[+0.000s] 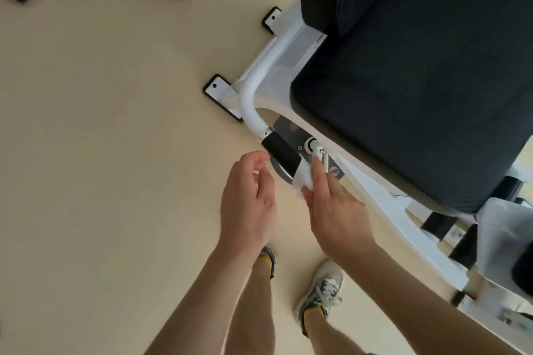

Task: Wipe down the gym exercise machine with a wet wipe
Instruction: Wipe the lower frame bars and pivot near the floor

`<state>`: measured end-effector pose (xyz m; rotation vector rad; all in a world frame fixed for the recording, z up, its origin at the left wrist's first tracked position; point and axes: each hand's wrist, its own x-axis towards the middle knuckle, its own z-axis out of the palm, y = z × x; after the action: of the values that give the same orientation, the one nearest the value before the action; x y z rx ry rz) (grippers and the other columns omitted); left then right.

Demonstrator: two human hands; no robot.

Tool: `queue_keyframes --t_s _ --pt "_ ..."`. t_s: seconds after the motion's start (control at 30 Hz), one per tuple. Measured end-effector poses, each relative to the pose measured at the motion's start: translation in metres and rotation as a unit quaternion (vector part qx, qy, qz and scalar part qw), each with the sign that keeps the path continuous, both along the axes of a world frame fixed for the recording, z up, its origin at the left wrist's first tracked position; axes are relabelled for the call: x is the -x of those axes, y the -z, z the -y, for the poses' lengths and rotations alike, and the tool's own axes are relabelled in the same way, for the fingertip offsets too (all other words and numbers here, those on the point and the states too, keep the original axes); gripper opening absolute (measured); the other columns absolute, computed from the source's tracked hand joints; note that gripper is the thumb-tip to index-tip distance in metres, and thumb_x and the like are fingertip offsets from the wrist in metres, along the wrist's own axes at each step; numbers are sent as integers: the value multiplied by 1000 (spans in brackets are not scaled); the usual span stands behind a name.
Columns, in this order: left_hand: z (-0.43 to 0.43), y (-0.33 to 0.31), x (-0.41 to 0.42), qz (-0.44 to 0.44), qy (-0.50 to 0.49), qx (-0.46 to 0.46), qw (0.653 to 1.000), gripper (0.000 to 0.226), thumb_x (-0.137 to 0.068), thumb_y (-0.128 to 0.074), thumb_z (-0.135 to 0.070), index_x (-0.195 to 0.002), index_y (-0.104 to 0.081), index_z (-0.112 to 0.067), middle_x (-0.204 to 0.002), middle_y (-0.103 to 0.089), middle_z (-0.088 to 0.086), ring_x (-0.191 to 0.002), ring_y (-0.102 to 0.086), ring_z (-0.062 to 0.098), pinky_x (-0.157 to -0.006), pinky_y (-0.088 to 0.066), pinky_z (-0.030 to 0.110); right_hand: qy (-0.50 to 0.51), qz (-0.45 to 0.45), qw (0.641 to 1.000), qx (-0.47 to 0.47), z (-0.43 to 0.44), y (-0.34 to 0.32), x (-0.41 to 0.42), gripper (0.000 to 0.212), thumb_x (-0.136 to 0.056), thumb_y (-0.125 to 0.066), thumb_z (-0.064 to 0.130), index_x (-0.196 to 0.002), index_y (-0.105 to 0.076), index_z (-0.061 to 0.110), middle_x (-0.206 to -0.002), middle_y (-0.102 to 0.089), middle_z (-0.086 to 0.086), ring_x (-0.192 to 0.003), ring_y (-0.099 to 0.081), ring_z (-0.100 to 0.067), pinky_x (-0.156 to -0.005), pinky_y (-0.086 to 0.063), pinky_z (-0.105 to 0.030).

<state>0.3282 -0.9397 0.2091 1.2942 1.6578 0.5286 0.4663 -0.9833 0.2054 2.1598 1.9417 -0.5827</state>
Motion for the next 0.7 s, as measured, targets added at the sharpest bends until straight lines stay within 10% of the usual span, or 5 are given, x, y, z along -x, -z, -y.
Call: queue_keyframes --t_s 0.13,0.3,0.57,0.7 --pt "21 -1 -13 -11 30 -17 999 27 -100 -40 -20 -122 -56 -23 -112 -57 -12 -92 -50 -10 -75 -33 -3 191 -194 960 -74 9 7 -1 47 -102 -21 43 -116 -57 15 -98 -66 -7 -79 -64 -27 -63 -49 -35" --pt "66 1 -34 -19 61 -23 998 26 -101 -42 -23 -123 -55 -27 -111 -55 -14 -95 -47 -18 -73 -36 -1 449 -420 788 -36 44 9 -15 43 -105 -28 38 -91 -60 13 -84 -70 -7 -65 -69 -20 -57 -56 -35" --pt "150 40 -69 -9 76 11 997 21 -97 -50 -19 -112 -62 -27 -107 -58 -13 -96 -50 -12 -75 -35 1 238 -259 936 13 150 49 -100 37 -104 -34 33 -96 -61 9 -84 -60 -7 -79 -54 -27 -71 -39 -37" --pt "167 78 -82 -26 94 30 995 22 -97 -49 -19 -112 -64 -27 -107 -59 -10 -91 -51 -13 -73 -34 2 106 -183 977 -16 150 82 -113 52 -103 -26 43 -131 -56 11 -120 -61 -6 -107 -53 -28 -92 -40 -34"
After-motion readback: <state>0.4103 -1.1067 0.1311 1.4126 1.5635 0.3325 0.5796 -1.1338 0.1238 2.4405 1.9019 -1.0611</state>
